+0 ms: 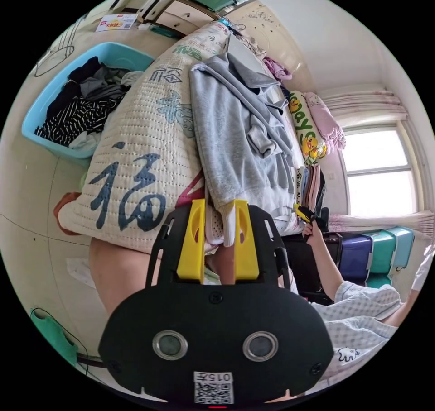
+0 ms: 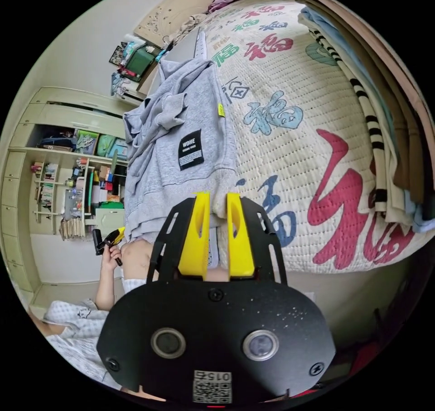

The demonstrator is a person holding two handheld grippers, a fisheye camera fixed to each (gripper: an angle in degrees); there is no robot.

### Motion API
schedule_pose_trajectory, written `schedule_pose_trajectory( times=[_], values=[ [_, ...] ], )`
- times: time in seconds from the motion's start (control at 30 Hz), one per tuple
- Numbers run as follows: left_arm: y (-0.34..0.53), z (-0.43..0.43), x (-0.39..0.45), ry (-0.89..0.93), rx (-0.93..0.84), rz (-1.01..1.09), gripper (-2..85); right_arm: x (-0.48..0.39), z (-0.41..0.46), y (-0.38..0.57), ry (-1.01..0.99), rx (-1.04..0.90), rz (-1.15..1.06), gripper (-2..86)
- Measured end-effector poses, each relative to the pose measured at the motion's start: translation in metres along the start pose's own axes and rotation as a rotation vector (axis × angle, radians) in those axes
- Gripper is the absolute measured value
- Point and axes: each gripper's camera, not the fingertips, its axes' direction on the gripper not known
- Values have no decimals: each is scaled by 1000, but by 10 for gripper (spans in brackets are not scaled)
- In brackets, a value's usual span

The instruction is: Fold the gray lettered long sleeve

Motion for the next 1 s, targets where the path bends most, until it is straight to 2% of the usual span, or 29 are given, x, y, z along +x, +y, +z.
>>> schedule_pose_trajectory(
  times=[0.2, 0.3, 0.47, 0.63, 0.77, 0.9, 1.0],
  values=[
    [4, 2, 11, 46, -61, 41, 22, -9, -39, 20, -58, 72, 27, 33],
    [9, -16, 25, -50, 11, 66, 5, -16, -60, 33, -52, 95, 31, 27],
    [17, -44, 50, -150, 141, 77, -1, -41, -72, 49, 2, 27, -21, 25],
    [30, 7, 49, -302, 12, 6, 0, -66, -48, 62, 161, -2, -58, 27],
    [33, 19, 64, -315, 18, -17, 2, -84, -56, 75, 203, 95, -45, 31],
    [42, 30, 84, -363, 23, 15, 3, -122, -64, 89, 341, 172, -158, 36],
    [51, 46, 116, -501, 21, 88, 5, -152, -65, 91, 469, 186, -207, 39]
  ],
)
